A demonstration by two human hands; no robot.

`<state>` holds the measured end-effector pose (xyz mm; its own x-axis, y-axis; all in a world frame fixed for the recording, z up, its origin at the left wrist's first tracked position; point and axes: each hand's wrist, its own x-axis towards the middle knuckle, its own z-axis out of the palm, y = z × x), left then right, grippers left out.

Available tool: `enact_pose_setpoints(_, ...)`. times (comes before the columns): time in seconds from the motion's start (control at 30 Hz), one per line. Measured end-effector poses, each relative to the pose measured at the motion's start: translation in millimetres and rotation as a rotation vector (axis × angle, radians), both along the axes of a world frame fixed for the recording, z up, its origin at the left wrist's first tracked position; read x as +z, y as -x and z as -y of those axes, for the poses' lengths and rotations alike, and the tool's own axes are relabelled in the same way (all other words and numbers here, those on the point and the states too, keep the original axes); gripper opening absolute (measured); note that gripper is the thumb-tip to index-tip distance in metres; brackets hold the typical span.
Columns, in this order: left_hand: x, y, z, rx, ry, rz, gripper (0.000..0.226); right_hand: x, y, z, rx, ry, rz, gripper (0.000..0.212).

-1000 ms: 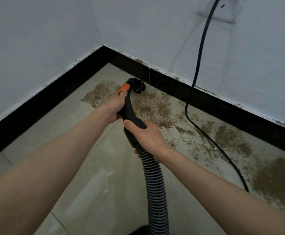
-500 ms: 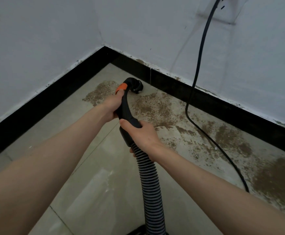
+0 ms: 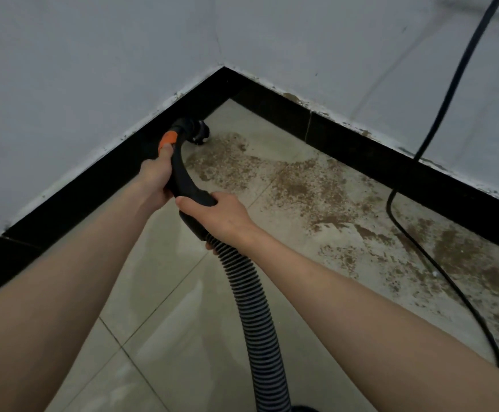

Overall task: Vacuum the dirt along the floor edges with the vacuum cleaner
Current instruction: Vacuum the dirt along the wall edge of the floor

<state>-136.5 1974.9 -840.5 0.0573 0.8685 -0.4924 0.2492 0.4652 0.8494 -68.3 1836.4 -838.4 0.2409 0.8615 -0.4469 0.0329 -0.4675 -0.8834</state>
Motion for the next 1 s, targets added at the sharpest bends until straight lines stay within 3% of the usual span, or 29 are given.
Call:
enact_pose_setpoints(0.4,-17.7,-23.4,-11.9,-0.084,0.023,-0.007,0.038,-17.4,-11.4,-8.4,-0.103,0.027,-0.017,0.040)
enact_pose_setpoints(1.0,-31.3,-91.7,-12.5,-0.165,-0.007,-0.024,0.040,-27.8,-67.3,-0.5,-0.191,0.000,-0.044,0.034)
